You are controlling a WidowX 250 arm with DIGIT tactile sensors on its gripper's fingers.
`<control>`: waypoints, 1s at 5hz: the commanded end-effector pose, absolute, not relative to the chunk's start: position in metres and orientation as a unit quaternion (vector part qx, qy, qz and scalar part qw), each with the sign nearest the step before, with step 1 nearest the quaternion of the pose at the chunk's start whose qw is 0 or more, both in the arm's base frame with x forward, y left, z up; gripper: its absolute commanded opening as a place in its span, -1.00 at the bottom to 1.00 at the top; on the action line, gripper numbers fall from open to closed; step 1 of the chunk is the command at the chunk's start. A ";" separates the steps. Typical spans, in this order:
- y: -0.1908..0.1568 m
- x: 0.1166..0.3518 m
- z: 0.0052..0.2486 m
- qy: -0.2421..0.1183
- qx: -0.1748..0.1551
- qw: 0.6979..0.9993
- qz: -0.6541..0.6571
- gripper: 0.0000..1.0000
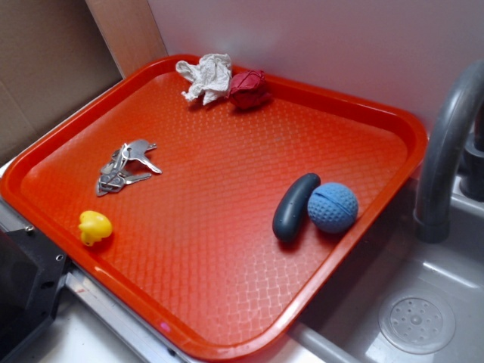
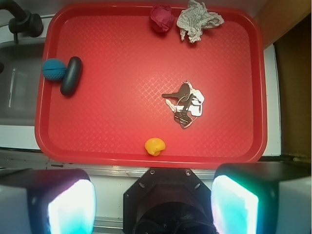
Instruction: Grab the plastic pickle.
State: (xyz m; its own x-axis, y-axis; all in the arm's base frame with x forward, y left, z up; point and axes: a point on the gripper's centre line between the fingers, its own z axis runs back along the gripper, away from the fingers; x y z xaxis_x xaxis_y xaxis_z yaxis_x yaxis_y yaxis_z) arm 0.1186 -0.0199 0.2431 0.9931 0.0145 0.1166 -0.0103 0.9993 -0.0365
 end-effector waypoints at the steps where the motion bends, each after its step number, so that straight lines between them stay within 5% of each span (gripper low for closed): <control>1: -0.020 0.119 0.243 -0.059 -0.018 0.998 0.006 1.00; 3: -0.054 0.218 0.174 -0.077 -0.068 0.987 0.124 1.00; 4: -0.081 0.241 0.150 -0.098 -0.104 0.979 0.148 1.00; 5: -0.116 0.249 0.117 -0.040 -0.084 0.989 0.114 1.00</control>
